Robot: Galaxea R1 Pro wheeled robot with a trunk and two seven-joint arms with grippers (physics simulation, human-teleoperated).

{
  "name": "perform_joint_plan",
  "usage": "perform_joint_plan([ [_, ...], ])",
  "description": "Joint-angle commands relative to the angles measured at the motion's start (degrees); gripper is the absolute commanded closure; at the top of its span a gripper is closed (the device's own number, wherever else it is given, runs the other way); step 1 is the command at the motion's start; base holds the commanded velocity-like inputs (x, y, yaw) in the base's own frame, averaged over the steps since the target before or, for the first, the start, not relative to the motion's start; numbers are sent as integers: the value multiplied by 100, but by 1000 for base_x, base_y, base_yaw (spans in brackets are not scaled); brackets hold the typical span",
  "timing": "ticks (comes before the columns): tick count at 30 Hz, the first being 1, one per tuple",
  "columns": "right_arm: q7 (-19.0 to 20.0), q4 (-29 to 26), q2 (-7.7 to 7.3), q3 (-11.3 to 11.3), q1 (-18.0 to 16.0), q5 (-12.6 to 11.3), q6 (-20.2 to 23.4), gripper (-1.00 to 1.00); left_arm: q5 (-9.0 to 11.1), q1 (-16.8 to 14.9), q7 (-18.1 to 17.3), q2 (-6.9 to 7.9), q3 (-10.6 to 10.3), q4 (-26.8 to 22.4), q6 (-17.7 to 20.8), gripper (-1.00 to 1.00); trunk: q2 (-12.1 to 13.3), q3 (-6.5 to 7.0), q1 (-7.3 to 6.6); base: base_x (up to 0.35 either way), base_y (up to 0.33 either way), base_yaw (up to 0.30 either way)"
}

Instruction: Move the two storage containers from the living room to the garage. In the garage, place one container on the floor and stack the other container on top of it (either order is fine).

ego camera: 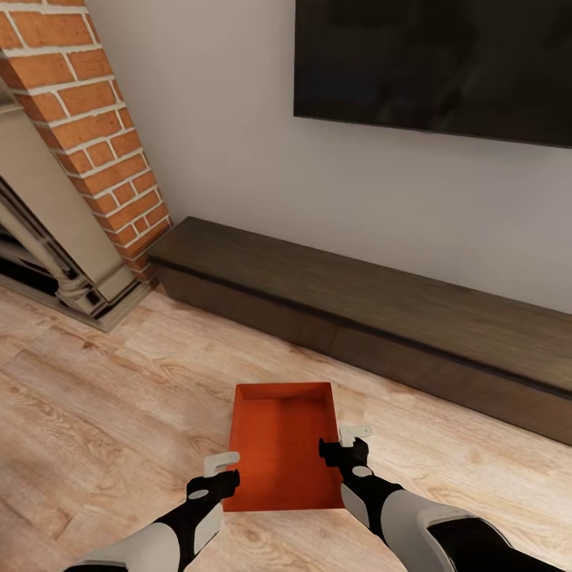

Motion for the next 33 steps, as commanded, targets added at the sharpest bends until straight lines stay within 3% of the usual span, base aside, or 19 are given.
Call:
perform_joint_plan([
  [1, -38, 18, 2, 43, -7, 6, -21, -100, 58, -3, 5, -2, -8, -18, -24, -100, -44, -22, 22, 0, 0, 0],
  [6, -47, 18, 3, 43, -7, 8, -23, -100, 24, -3, 4, 4, -36, -507, 82, -100, -244, -112, 132, 0, 0, 0],
  [12, -42, 18, 3, 41, -7, 0, -28, -100, -10, -3, -43, 12, -61, -1088, 576, -100, -485, -219, 264, 0, 0, 0],
  [19, -4, 18, 3, 40, -7, 24, -37, -100, -321, -3, -32, 24, -63, -1143, 645, -100, -765, -345, 418, 0, 0, 0],
  [33, 8, 18, -5, 40, -7, -23, -39, -100, -359, -3, -49, 24, -64, -1096, 645, -100, -1327, -596, 725, 0, 0, 0],
])
